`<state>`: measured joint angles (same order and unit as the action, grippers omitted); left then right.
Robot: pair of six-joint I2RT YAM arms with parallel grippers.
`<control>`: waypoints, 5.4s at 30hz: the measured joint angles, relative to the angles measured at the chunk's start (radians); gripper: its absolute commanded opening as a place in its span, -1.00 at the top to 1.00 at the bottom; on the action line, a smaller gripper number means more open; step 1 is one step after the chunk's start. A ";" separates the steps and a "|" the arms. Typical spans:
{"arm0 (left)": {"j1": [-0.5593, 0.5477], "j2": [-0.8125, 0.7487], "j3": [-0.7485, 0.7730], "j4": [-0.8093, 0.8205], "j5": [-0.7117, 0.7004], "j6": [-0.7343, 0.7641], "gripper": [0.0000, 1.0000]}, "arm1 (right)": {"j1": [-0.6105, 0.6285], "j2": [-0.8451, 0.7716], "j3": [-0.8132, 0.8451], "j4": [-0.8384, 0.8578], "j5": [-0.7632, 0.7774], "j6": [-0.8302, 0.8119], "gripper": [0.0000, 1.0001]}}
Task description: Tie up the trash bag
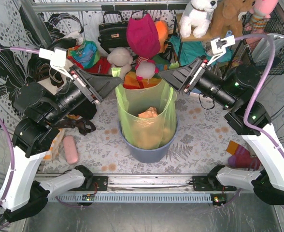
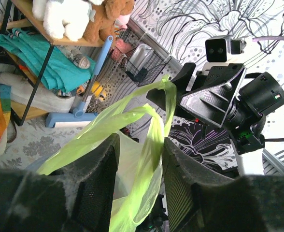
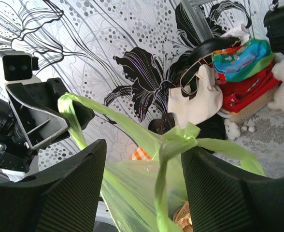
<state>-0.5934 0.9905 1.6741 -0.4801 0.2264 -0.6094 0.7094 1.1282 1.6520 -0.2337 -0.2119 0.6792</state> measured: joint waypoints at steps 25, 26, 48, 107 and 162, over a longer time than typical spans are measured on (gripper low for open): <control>0.000 0.121 0.126 -0.061 0.019 0.002 -0.05 | 0.000 0.010 0.114 -0.156 0.105 -0.048 0.06; 0.000 0.121 0.126 -0.061 0.030 0.003 -0.09 | 0.000 0.014 0.114 -0.162 0.102 -0.048 0.06; 0.000 0.234 0.238 0.026 0.226 -0.016 0.49 | 0.000 0.076 0.100 0.043 -0.100 0.052 0.30; 0.019 0.209 0.257 -0.122 0.012 0.030 -0.31 | 0.001 0.038 -0.037 -0.025 0.032 0.129 0.15; 0.058 0.209 0.312 -0.040 0.123 0.015 0.90 | 0.001 0.056 0.127 0.036 0.011 0.030 1.00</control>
<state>-0.5350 1.1992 1.9865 -0.5205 0.3492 -0.5945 0.7105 1.1843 1.7786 -0.1978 -0.2012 0.7090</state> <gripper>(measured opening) 0.010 0.003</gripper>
